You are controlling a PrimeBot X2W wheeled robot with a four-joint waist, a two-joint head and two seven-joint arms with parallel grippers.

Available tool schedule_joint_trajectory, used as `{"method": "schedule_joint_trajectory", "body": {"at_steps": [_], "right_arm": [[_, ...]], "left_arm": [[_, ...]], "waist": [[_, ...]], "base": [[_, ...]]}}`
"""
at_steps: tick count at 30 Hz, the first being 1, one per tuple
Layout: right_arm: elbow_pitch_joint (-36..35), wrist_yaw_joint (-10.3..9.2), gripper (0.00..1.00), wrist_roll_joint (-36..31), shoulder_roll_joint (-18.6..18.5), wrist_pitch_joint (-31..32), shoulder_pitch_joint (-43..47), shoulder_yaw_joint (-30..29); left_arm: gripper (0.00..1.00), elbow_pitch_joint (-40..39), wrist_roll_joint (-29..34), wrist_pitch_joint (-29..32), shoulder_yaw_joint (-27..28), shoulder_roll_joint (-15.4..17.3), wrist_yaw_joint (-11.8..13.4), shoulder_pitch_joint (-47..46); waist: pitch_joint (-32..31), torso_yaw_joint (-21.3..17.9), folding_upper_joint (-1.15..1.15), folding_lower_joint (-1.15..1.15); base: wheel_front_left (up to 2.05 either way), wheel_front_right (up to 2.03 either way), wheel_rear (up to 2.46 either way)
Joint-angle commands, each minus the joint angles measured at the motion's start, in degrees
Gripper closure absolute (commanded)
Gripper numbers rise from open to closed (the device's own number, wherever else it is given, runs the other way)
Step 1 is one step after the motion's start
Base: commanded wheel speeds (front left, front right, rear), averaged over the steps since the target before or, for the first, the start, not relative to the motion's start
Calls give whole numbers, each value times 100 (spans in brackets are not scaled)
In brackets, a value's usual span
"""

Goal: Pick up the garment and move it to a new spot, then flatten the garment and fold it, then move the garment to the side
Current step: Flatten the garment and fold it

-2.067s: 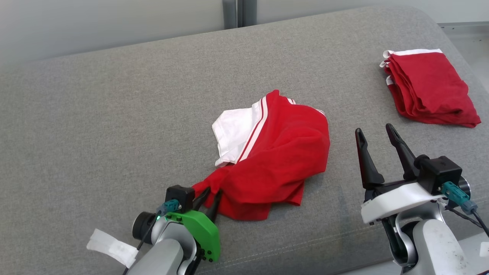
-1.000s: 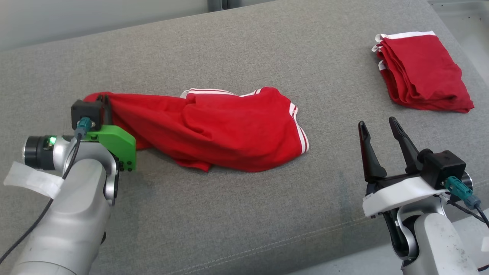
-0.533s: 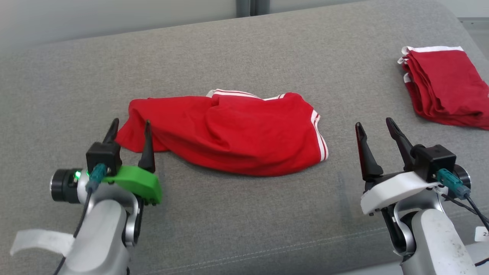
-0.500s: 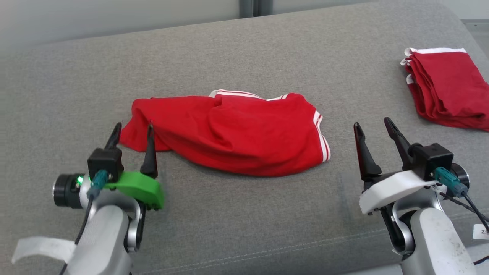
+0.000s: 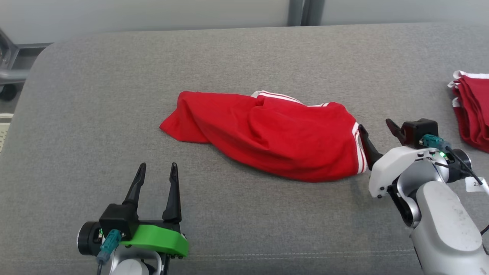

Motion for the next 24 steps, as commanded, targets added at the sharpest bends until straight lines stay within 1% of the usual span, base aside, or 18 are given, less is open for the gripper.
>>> {"method": "schedule_joint_trajectory", "body": {"at_steps": [1, 5, 13, 17, 18, 19, 21, 22, 23, 24], "right_arm": [[84, -4, 0, 23, -49, 30, -76, -27], [864, -4, 0, 204, -186, 233, -474, 2], [1971, -4, 0, 853, -411, 578, -1007, 722], [2420, -4, 0, 1123, -437, 662, -1147, 926], [2533, -4, 14, 1162, -444, 662, -1176, 974], [2636, -4, 48, 1229, -429, 642, -1205, 1006], [2834, -4, 67, 1347, -374, 602, -1250, 1031], [2910, -4, 80, 1373, -376, 569, -1277, 1066], [2974, -4, 100, 1405, -393, 504, -1304, 1093], [3018, -4, 100, 1428, -405, 423, -1337, 1124]], "left_arm": [[0, -36, 27, -18, 23, -18, -30, 65], [0, -135, 135, -19, 81, -126, -125, 169], [0, -203, 289, -18, 161, -268, -274, 121], [0, -186, 326, -19, 194, -322, -323, 124], [0, -180, 341, -19, 199, -331, -337, 131], [0, -178, 354, -19, 209, -340, -351, 141], [0, -173, 362, -19, 232, -350, -364, 162], [0, -168, 376, -19, 241, -354, -373, 170], [0, -165, 388, -19, 256, -358, -370, 173], [0, -162, 402, -19, 269, -363, -380, 174]], "waist": [[58, 223, 0, 0], [153, 452, 0, 0], [277, 742, 0, 0], [292, 828, 0, 0], [297, 844, 0, 0], [302, 858, 0, 0], [311, 880, 0, 0], [315, 888, 0, 0], [318, 892, 0, 0], [321, 891, 0, 0]], "base": [[0, 0, 0], [0, 0, 0], [0, 0, 0], [0, 0, 0], [0, 0, 0], [0, 0, 0], [0, 0, 0], [0, 0, 0], [0, 0, 0], [0, 0, 0]]}}
